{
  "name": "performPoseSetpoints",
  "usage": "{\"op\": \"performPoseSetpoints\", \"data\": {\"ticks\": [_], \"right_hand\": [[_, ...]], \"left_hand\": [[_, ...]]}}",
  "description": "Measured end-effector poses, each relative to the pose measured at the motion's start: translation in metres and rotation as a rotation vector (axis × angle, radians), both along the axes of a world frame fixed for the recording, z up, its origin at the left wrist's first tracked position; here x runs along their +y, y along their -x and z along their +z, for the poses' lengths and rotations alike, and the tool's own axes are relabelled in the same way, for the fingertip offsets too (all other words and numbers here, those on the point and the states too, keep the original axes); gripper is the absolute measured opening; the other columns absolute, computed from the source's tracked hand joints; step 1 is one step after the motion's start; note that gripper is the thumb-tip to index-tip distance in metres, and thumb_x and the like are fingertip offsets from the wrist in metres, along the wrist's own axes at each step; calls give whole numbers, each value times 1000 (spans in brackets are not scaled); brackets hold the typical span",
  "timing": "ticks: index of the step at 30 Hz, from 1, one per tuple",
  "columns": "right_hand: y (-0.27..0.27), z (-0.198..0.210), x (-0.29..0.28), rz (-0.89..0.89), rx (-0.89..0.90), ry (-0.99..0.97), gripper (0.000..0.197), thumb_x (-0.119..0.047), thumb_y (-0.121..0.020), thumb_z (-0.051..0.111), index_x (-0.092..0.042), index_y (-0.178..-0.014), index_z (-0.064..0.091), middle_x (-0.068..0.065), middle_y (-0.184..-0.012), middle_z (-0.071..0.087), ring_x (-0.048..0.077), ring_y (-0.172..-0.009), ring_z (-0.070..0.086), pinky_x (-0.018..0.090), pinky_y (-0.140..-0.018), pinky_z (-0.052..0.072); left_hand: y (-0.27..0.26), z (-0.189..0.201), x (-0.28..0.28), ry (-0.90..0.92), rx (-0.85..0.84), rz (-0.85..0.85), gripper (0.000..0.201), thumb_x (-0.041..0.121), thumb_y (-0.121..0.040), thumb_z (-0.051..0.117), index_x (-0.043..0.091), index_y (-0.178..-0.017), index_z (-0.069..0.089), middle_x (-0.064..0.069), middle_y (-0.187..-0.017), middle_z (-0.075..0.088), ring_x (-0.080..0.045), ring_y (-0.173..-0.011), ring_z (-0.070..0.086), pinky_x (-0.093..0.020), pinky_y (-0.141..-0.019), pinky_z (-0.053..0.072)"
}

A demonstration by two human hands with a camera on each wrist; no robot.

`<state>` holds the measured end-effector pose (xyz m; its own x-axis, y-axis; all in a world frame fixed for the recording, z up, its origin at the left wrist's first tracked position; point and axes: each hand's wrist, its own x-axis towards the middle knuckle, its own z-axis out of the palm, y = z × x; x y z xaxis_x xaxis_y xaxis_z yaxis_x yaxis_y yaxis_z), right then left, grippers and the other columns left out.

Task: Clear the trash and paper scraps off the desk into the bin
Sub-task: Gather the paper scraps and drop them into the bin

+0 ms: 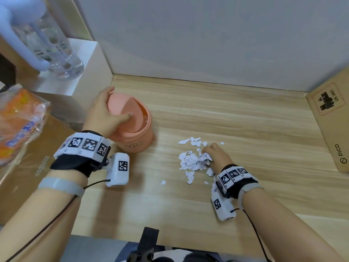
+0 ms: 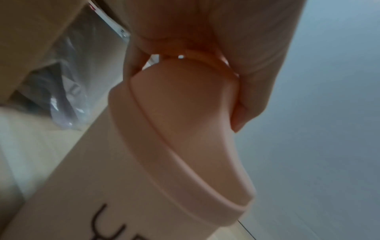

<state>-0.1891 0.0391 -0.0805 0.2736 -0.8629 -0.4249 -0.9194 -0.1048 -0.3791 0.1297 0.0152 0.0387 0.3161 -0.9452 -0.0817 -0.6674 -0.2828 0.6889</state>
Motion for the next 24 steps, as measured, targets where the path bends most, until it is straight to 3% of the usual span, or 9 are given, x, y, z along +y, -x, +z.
{"op": "performPoseSetpoints", "data": {"ticks": [4, 6, 9, 11, 14, 16, 20, 22, 24], "right_hand": [[4, 15, -4, -144, -118, 4, 24, -2, -88, 48, -5, -111, 54, 17, -111, 51, 29, -98, 51, 25, -75, 31], [4, 29, -6, -243, -243, 43, 20, 1, -88, 47, -3, -106, 56, 12, -105, 53, 22, -93, 49, 25, -78, 33], [2, 53, -13, -294, -350, 86, 17, 1, -88, 48, -7, -100, 58, 7, -96, 55, 17, -82, 49, 26, -74, 35], [-5, 71, -20, -283, -399, 117, 15, -1, -88, 50, -15, -92, 55, 6, -90, 54, 15, -73, 47, 24, -65, 33], [-23, 101, -30, -230, -495, 174, 13, -2, -86, 53, -10, -95, 58, 4, -89, 55, 17, -74, 48, 15, -57, 34], [-41, 122, -35, -126, -497, 194, 13, -4, -86, 54, -6, -98, 58, 3, -90, 53, 15, -73, 47, 10, -55, 33], [-87, 141, -46, 65, -348, 175, 11, -8, -86, 52, -2, -94, 57, 15, -94, 60, 27, -86, 53, 26, -59, 30], [-105, 142, -48, 48, -284, 95, 7, -9, -88, 48, -6, -88, 55, 12, -84, 58, 27, -83, 52, 28, -56, 32], [-116, 139, -47, -2, -244, 21, 14, -5, -88, 43, -4, -92, 56, 14, -86, 59, 28, -86, 54, 28, -62, 37]], "left_hand": [[34, -1, 3, -2, -7, 3, 88, 22, -64, 80, 9, -138, 33, -13, -140, 38, -27, -130, 37, -33, -106, 28], [49, -1, 5, 13, 3, 6, 82, 20, -64, 79, 6, -133, 37, -13, -136, 39, -26, -127, 38, -25, -100, 28], [64, 0, 7, 9, 87, 4, 75, 16, -67, 76, 6, -132, 37, -13, -135, 36, -25, -125, 38, -18, -95, 27], [69, 2, 6, -3, 188, -7, 71, 13, -71, 71, 6, -132, 37, -12, -135, 34, -24, -126, 37, -23, -98, 28], [73, 4, 7, 0, 227, -20, 70, 12, -70, 71, 8, -132, 38, -11, -135, 40, -26, -124, 40, -33, -101, 35], [74, 6, 9, 15, 241, -22, 72, 13, -68, 74, 12, -131, 38, -9, -131, 47, -25, -116, 46, -33, -92, 40], [75, 9, 13, 16, 241, -50, 71, 18, -68, 76, 17, -128, 38, -8, -125, 53, -28, -109, 51, -31, -84, 41], [75, 10, 14, 7, 236, -64, 71, 20, -68, 75, 18, -127, 37, -7, -122, 54, -28, -107, 52, -32, -83, 42], [75, 11, 15, -10, 230, -78, 72, 21, -68, 75, 18, -128, 36, -5, -116, 53, -27, -104, 52, -30, -80, 41]]}}
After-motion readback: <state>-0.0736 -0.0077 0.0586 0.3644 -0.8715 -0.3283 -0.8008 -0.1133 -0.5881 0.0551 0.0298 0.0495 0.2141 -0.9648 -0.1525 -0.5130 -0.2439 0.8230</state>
